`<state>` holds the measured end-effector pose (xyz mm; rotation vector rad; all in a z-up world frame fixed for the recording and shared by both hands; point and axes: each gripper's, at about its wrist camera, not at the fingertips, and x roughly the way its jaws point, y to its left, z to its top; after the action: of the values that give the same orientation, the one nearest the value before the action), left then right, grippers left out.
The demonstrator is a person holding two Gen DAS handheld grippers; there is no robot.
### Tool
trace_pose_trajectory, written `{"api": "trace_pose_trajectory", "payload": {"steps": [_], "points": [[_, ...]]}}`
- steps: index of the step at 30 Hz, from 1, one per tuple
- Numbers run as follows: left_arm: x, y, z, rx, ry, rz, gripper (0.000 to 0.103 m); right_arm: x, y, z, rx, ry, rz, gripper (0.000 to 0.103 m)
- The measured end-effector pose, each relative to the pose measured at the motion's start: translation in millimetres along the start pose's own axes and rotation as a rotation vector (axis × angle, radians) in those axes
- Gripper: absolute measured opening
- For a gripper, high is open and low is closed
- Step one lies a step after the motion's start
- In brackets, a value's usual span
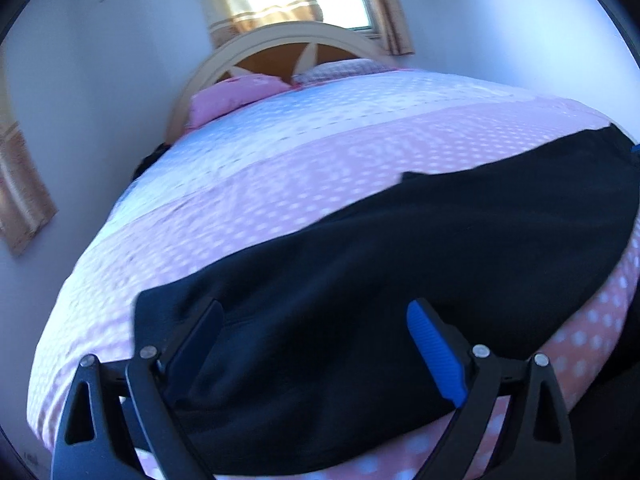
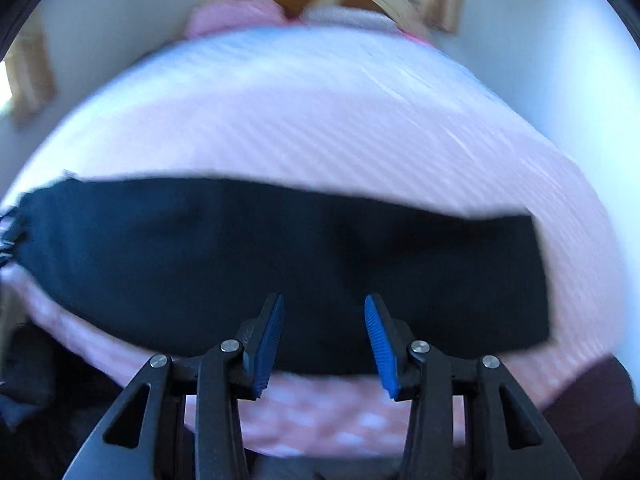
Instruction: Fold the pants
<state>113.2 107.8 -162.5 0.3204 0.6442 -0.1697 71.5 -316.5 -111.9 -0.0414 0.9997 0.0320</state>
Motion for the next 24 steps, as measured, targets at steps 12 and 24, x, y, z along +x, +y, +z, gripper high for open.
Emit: {"api": "trace_pose_trajectory", "payload": {"steps": [12,24], "points": [[4.3,41.5,-24.6,-0.122,-0.003,0.007,0.102,46.2,150.0,18.9,-0.319,0.105,0.269,0.048],[12.8,86.0,-34.5,-0.234,0.001,0.038,0.102,99.5,222.5,135.6,-0.082,0.119,0.576,0.046]]}}
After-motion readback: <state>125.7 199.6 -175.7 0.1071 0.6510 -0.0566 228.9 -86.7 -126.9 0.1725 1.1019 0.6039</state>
